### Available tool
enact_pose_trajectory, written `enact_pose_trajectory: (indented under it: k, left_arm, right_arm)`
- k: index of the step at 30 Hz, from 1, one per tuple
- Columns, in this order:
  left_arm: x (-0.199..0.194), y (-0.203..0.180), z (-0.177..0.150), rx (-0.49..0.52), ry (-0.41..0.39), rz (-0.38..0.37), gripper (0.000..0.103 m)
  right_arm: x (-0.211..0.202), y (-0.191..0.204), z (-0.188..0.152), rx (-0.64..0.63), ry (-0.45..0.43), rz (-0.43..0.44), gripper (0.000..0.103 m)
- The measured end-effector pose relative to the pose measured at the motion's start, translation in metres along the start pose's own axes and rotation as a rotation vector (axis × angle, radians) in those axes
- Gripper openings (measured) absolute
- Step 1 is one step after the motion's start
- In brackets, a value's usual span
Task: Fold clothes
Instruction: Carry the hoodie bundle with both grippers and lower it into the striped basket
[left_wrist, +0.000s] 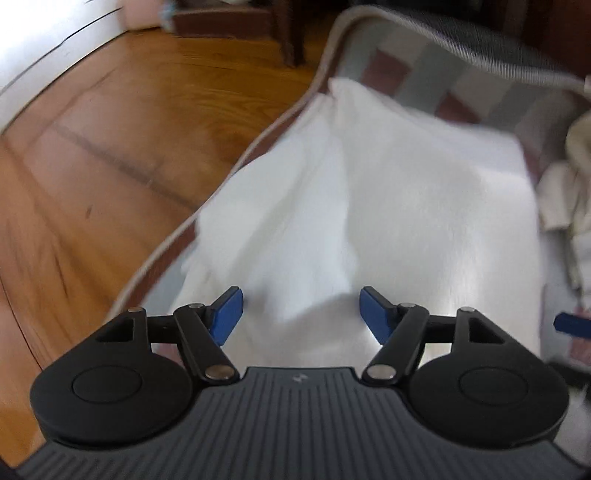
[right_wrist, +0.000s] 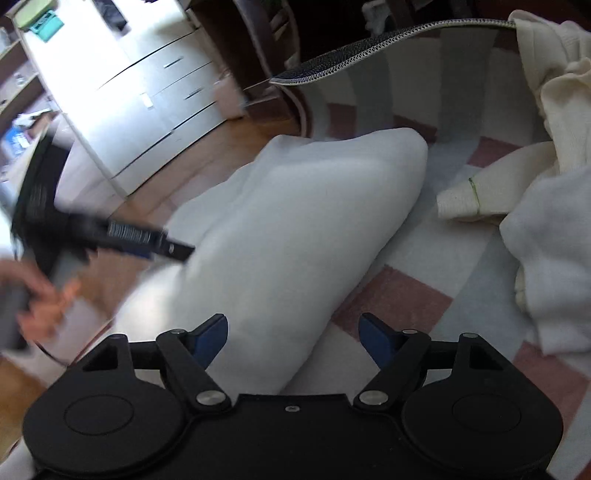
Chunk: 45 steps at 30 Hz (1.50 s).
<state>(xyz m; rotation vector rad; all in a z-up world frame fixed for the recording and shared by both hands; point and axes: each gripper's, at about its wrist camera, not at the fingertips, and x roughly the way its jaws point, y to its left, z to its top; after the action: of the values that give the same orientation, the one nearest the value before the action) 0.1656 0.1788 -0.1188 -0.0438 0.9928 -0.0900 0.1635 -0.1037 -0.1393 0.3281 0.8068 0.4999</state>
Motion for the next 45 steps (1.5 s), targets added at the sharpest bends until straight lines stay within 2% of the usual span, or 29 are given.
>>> enact_pose_trajectory:
  k: [2,4,5,8,10,12,14,16,18,20,21,25,30,33,35,38,39,40,41,42,43,44,45]
  left_arm:
    - [-0.009,0.021,-0.012,-0.099,-0.035,0.022,0.075]
    - [-0.01,0.042,-0.025,-0.199,-0.012,0.033,0.075]
    - [-0.011,0.053,-0.028,-0.261,-0.015,0.0,0.075]
    - [-0.011,0.078,-0.04,-0.446,-0.061,-0.152,0.075]
    - [-0.003,0.086,-0.048,-0.522,-0.08,-0.269,0.075]
    - [0.007,0.085,-0.053,-0.551,-0.068,-0.332,0.075]
    - [0.019,0.074,-0.047,-0.542,-0.073,-0.351,0.076]
    - [0.027,0.068,-0.042,-0.533,-0.075,-0.335,0.078]
    - [0.037,0.063,-0.035,-0.532,-0.038,-0.279,0.083]
    - [0.04,0.06,-0.032,-0.547,-0.003,-0.23,0.084]
    - [0.04,0.057,-0.032,-0.561,-0.007,-0.23,0.084]
    - [0.047,0.053,-0.032,-0.578,-0.059,-0.184,0.094]
    - [0.035,0.057,-0.042,-0.621,-0.125,-0.161,0.094]
    - [0.029,0.056,-0.051,-0.63,-0.159,-0.138,0.094]
    - [0.035,0.054,-0.051,-0.621,-0.154,-0.157,0.094]
    - [0.054,0.05,-0.039,-0.606,-0.157,-0.271,0.1]
    - [0.058,0.047,-0.034,-0.603,-0.163,-0.276,0.102]
    - [0.061,0.044,-0.028,-0.601,-0.169,-0.273,0.098]
    - [0.06,0.04,-0.021,-0.58,-0.18,-0.262,0.071]
    - [0.058,0.036,-0.013,-0.554,-0.192,-0.249,0.055]
    - [0.056,0.032,-0.005,-0.528,-0.204,-0.237,0.045]
    - [0.053,0.027,0.002,-0.502,-0.216,-0.224,0.04]
    - [0.051,0.023,0.01,-0.477,-0.228,-0.212,0.039]
  right_arm:
    - [-0.002,-0.015,0.024,0.002,-0.01,0.019,0.083]
    - [0.003,-0.031,0.055,0.046,-0.005,0.033,0.087]
    - [0.011,-0.042,0.071,0.09,0.027,0.053,0.09]
    - [0.056,-0.067,0.101,0.251,0.268,0.16,0.09]
    - [0.07,-0.074,0.106,0.3,0.306,0.172,0.09]
    - [0.076,-0.078,0.104,0.297,0.271,0.164,0.09]
    - [0.081,-0.084,0.095,0.296,0.216,0.159,0.09]
    - [0.085,-0.093,0.083,0.342,0.168,0.149,0.09]
    - [0.087,-0.1,0.073,0.386,0.143,0.181,0.091]
    - [0.092,-0.102,0.069,0.394,0.145,0.207,0.094]
    - [0.094,-0.102,0.068,0.381,0.148,0.214,0.094]
    - [0.098,-0.106,0.072,0.377,0.15,0.239,0.094]
    - [0.105,-0.107,0.086,0.375,0.168,0.21,0.095]
    - [0.095,-0.104,0.074,0.366,0.096,0.187,0.095]
    - [0.09,-0.101,0.071,0.369,0.058,0.175,0.096]
    - [0.098,-0.104,0.076,0.371,0.054,0.162,0.099]
    - [0.104,-0.107,0.079,0.375,0.056,0.161,0.1]
    - [0.109,-0.11,0.081,0.377,0.053,0.163,0.101]
    - [0.114,-0.113,0.085,0.378,0.041,0.168,0.101]
    - [0.116,-0.111,0.089,0.364,0.025,0.164,0.099]
    - [0.117,-0.108,0.093,0.342,0.01,0.155,0.083]
    - [0.115,-0.1,0.099,0.281,-0.016,0.147,0.061]
    - [0.11,-0.089,0.104,0.196,-0.049,0.138,0.056]
